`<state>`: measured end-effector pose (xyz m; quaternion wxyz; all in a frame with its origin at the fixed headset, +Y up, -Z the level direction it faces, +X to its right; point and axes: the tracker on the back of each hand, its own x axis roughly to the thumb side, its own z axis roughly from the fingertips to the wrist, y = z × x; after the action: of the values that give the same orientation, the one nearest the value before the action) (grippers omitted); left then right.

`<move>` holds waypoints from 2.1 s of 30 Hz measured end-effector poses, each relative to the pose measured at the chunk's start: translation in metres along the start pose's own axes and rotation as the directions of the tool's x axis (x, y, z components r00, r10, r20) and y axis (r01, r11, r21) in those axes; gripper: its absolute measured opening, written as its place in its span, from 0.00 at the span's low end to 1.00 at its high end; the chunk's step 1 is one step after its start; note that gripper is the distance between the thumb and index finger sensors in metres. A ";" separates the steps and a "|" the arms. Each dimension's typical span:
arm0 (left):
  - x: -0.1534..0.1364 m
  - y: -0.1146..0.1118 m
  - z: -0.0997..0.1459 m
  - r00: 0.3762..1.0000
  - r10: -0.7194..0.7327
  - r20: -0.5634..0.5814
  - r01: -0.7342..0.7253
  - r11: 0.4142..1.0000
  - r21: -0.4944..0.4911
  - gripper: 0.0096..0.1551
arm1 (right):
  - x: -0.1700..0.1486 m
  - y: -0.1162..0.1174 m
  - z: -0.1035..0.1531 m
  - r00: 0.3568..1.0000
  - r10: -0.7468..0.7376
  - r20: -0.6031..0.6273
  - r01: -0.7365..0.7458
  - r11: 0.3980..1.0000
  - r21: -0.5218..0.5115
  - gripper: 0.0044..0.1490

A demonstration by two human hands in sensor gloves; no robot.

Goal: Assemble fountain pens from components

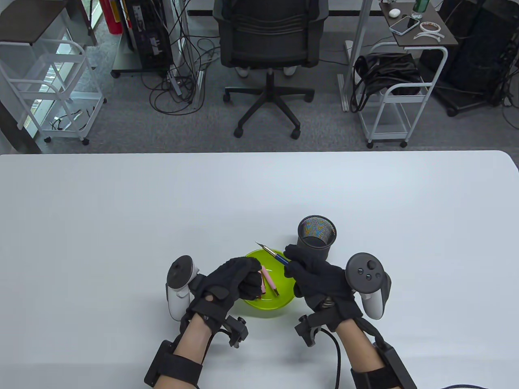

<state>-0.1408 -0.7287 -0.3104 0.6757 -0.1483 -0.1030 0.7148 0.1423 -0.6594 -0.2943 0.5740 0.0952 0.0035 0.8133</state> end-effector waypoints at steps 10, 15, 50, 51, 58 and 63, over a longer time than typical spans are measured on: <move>0.033 -0.022 -0.012 0.780 -0.624 -0.033 0.625 0.781 0.009 0.32 | -0.025 -0.038 -0.004 0.982 -0.068 -0.174 0.045 0.990 -0.131 0.33; 0.049 -0.043 -0.030 0.449 -0.890 -0.073 0.892 0.452 -0.025 0.28 | -0.026 -0.038 -0.004 0.980 -0.062 -0.192 0.034 0.989 -0.144 0.33; 0.009 -0.095 -0.105 -0.231 -0.923 -0.307 0.901 -0.084 -0.425 0.27 | -0.031 -0.041 -0.004 0.967 -0.072 -0.246 0.028 0.984 -0.177 0.32; 0.009 -0.095 -0.105 -0.232 -0.923 -0.306 0.901 -0.086 -0.424 0.27 | -0.031 -0.041 -0.004 0.967 -0.071 -0.246 0.027 0.984 -0.177 0.32; 0.008 -0.094 -0.105 -0.229 -0.923 -0.309 0.905 -0.085 -0.416 0.26 | -0.031 -0.040 -0.004 0.966 -0.069 -0.250 0.026 0.985 -0.169 0.32; 0.008 -0.092 -0.105 -0.212 -0.925 -0.316 0.909 -0.068 -0.412 0.26 | -0.031 -0.039 -0.004 0.966 -0.065 -0.252 0.023 0.986 -0.167 0.32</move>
<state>-0.0183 -0.7203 -0.3771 0.9716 -0.2203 -0.0019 -0.0866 0.1884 -0.6744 -0.3076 0.5926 -0.0581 0.0133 0.8033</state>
